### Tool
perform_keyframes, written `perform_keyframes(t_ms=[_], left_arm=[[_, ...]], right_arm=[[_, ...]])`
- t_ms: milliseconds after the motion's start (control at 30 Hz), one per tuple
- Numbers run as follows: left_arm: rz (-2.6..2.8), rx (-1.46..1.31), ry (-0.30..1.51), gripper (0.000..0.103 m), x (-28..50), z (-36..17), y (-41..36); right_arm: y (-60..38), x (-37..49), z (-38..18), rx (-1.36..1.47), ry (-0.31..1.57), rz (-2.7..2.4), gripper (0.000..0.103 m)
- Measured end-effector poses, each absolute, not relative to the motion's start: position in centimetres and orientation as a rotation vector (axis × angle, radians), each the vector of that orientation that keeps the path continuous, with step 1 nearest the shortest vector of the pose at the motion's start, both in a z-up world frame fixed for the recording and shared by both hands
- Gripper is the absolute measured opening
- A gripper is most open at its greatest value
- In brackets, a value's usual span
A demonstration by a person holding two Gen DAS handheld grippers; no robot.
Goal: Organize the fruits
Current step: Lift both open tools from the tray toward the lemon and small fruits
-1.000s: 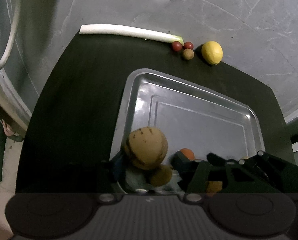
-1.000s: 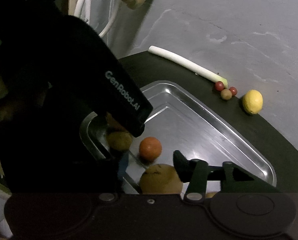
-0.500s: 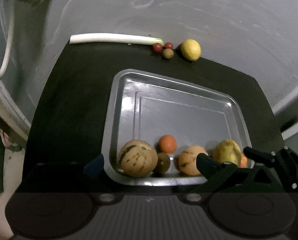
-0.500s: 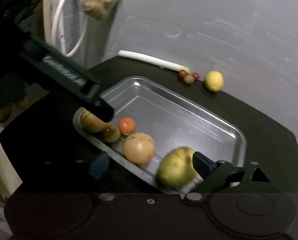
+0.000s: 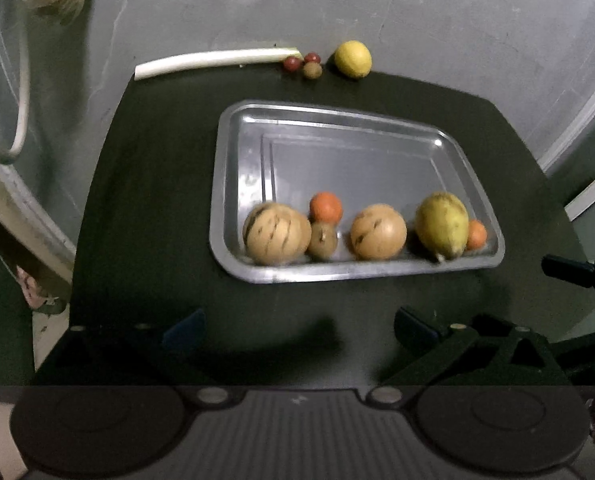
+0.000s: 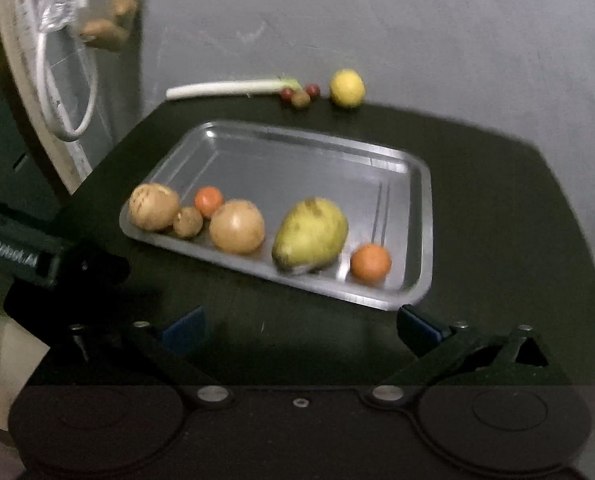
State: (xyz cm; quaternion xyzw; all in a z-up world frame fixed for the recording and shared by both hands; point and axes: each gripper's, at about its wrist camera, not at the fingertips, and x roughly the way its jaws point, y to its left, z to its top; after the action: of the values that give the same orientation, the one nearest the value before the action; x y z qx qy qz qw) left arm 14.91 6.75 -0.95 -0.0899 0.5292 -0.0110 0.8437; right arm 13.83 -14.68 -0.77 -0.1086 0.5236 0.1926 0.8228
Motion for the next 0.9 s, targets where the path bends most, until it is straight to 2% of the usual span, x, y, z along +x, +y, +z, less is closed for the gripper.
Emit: perform_keyframes(t_ms=[467, 900], left_arm=[[-0.025, -0.171, 1.18, 0.102, 14.5, -1.9, 5.5], [0.087, -0.188, 1.151, 0.102, 20.5, -1.7, 5.6]], right_arm=[[-14.6, 16.1, -1.8, -0.242, 1.152, 0.422, 0.102], [-14.9, 23.6, -2.2, -0.232, 1.078, 0.5, 0.102]])
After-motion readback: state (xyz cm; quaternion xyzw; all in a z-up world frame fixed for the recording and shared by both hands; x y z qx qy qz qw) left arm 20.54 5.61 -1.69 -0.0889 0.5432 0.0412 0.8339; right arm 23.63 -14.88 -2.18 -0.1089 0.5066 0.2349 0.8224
